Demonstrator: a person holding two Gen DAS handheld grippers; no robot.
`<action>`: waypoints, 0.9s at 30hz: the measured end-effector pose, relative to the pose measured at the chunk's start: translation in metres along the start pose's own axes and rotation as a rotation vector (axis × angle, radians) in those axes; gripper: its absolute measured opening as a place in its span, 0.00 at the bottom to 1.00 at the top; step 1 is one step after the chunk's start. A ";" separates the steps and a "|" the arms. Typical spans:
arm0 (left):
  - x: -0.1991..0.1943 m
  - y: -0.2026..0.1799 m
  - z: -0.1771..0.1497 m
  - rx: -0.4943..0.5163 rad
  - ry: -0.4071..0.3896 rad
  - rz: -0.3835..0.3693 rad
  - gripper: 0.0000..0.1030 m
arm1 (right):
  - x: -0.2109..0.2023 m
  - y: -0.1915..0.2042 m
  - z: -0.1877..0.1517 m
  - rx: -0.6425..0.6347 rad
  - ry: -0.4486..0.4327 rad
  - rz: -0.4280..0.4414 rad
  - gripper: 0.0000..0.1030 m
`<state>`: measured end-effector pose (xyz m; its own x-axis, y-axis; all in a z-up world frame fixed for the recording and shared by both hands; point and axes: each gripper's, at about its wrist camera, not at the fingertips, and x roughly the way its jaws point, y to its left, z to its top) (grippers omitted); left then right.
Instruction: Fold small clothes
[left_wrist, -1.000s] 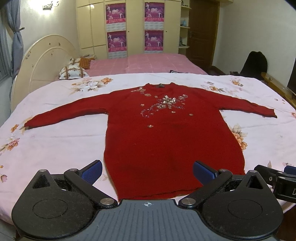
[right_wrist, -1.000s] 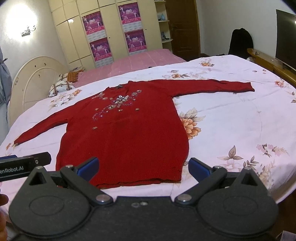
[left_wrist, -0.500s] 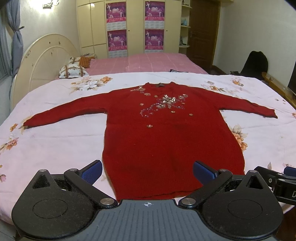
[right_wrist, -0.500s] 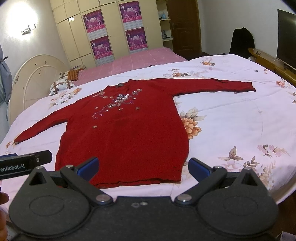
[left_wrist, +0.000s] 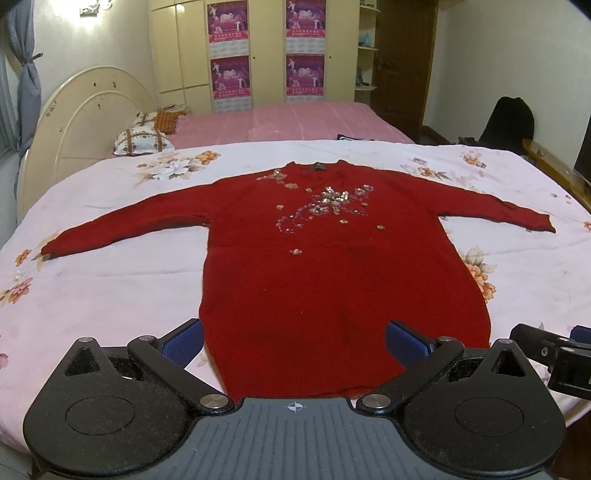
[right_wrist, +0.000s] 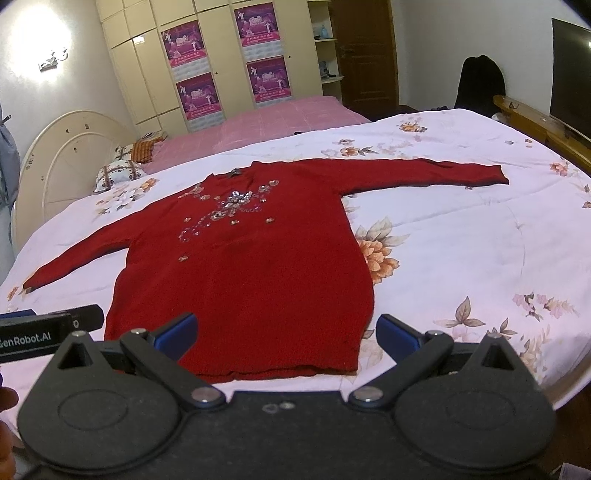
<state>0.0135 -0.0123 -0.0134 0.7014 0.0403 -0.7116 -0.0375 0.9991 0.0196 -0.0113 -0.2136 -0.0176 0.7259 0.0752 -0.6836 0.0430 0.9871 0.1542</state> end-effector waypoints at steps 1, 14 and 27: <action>0.001 0.000 0.001 0.000 0.001 0.001 1.00 | 0.000 0.000 0.000 0.000 0.000 0.000 0.99; 0.018 0.001 0.006 -0.002 0.016 0.015 1.00 | 0.014 -0.002 0.010 -0.004 -0.002 -0.016 0.99; 0.048 -0.016 0.021 0.019 0.034 0.024 1.00 | 0.038 -0.014 0.025 0.002 0.005 -0.033 0.99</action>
<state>0.0630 -0.0264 -0.0331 0.6757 0.0645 -0.7344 -0.0406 0.9979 0.0503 0.0329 -0.2279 -0.0281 0.7208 0.0437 -0.6918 0.0677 0.9888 0.1329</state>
